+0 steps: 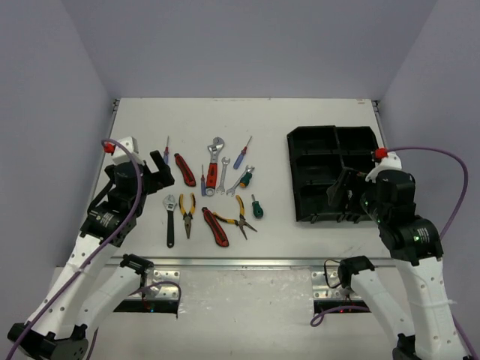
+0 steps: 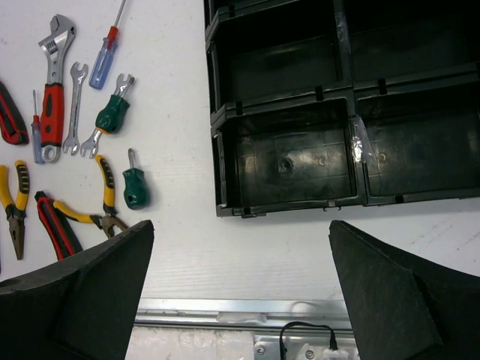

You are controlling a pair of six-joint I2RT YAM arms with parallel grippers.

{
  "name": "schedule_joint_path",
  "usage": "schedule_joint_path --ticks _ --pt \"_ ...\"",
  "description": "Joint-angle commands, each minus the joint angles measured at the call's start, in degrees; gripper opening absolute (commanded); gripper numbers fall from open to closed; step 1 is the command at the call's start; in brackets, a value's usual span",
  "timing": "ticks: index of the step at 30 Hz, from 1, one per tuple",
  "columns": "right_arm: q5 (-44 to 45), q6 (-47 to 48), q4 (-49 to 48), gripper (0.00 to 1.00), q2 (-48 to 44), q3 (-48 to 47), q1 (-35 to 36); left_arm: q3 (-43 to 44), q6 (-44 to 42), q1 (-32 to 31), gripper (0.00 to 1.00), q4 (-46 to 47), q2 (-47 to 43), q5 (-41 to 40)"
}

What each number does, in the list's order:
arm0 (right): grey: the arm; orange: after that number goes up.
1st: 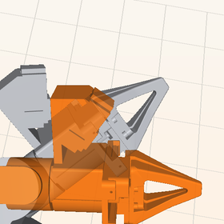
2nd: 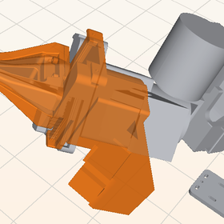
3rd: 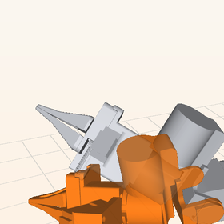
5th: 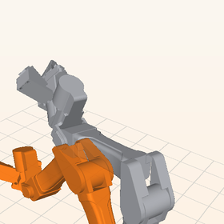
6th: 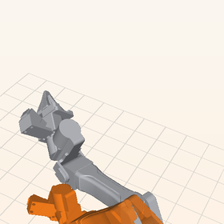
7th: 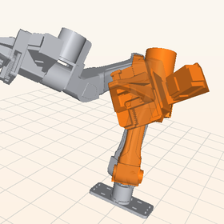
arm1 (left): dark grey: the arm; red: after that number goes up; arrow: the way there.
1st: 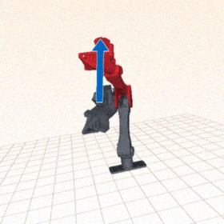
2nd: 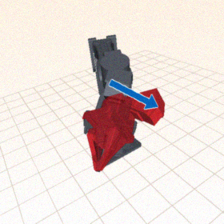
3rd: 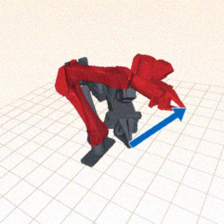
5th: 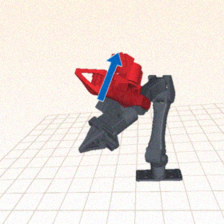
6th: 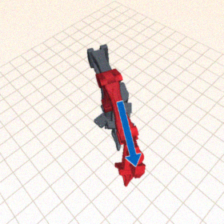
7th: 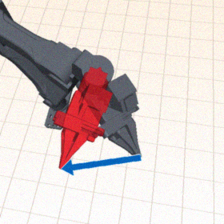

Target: Sort the tools into containers

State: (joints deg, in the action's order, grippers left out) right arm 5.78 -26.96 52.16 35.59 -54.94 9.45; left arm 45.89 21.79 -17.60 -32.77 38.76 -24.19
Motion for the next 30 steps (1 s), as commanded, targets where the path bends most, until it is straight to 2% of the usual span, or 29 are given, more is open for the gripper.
schedule_joint_path --ticks 1,4,6,10,14,15,17,18,20,22,23,26,30 --pt "-2.4 -1.2 -2.5 0.99 1.5 -1.5 -0.2 -0.3 1.5 0.9 1.0 1.6 0.8 -2.0" --pt "-5.5 -3.0 -5.3 0.99 0.9 0.2 -0.3 0.0 1.4 1.2 1.0 1.3 1.6 -2.1" --pt "-11.0 -3.2 -8.9 0.99 0.4 2.0 -0.2 0.7 2.4 1.2 1.0 0.9 2.8 -2.2" --pt "-18.7 -5.5 -14.1 0.99 1.3 3.9 -0.2 4.3 4.3 1.2 1.0 1.8 7.8 3.2" --pt "-21.8 -7.3 -15.5 0.99 4.4 4.5 -0.3 11.8 5.6 1.2 1.0 0.6 18.6 5.9" --pt "-22.6 -7.0 -15.5 0.99 5.2 4.4 -0.2 15.8 5.5 1.4 1.0 -0.1 24.4 6.2" --pt "-23.6 -6.5 -15.3 0.99 6.1 4.5 -0.2 18.4 1.6 2.3 1.0 1.3 30.0 7.9" --pt "-23.7 -6.4 -15.7 0.99 6.1 4.8 -0.2 19.9 0.9 6.4 1.0 1.6 35.4 13.5" --pt "-24.7 -6.6 -16.6 0.99 5.3 5.5 -0.2 24.4 2.3 12.2 1.0 1.1 41.0 17.6" --pt "-26.2 -6.7 -17.0 0.99 4.2 5.7 -0.2 26.7 0.9 14.5 1.0 1.8 45.1 17.4" --pt "-26.7 -6.7 -17.3 0.99 3.9 5.9 -0.2 28.4 0.2 14.6 1.0 1.3 49.8 14.3" --pt "-27.7 -6.8 -17.6 0.99 2.5 6.5 -0.2 36.0 -1.5 15.2 1.0 -3.8 61.9 12.4" --pt "-27.8 -6.7 -17.4 0.99 1.1 7.3 -0.3 38.7 -2.6 15.8 0.93 -4.3 68.1 13.7"
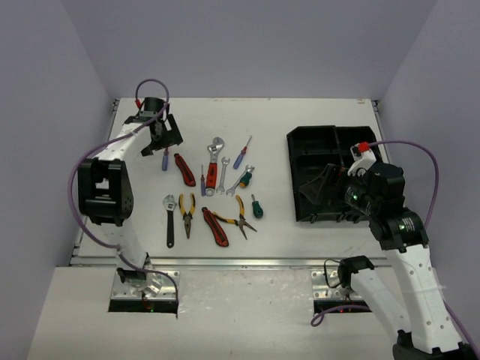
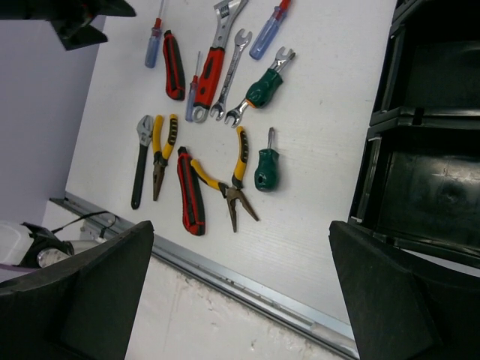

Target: Sort the tools into containers

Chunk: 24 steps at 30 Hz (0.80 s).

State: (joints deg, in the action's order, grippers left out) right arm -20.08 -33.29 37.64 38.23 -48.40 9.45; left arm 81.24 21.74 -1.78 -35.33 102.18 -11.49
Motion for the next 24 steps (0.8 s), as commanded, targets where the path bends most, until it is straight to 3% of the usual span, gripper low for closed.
schedule_joint_path --ticks 1,3,5,13,24 --pt "-1.8 -0.2 -2.8 0.99 -2.0 1.1 -0.3 3.1 -2.9 -0.1 0.89 -1.0 5.7 1.2" --pt "-1.5 -0.2 -2.8 0.99 -2.5 1.4 -0.2 3.6 -3.2 0.0 0.73 -0.9 7.3 1.0" --pt "-1.6 0.0 -3.0 0.99 -2.5 1.7 -0.2 5.1 -3.1 0.1 0.66 -1.8 9.4 -0.1" --pt "-2.7 -0.4 -5.4 0.99 -1.1 3.1 -0.2 7.3 -3.4 1.1 0.63 -1.8 13.3 -2.0" --pt "-5.4 -1.5 -9.0 0.99 2.7 3.9 -0.2 8.5 -2.0 3.8 0.39 -1.1 20.0 0.4"
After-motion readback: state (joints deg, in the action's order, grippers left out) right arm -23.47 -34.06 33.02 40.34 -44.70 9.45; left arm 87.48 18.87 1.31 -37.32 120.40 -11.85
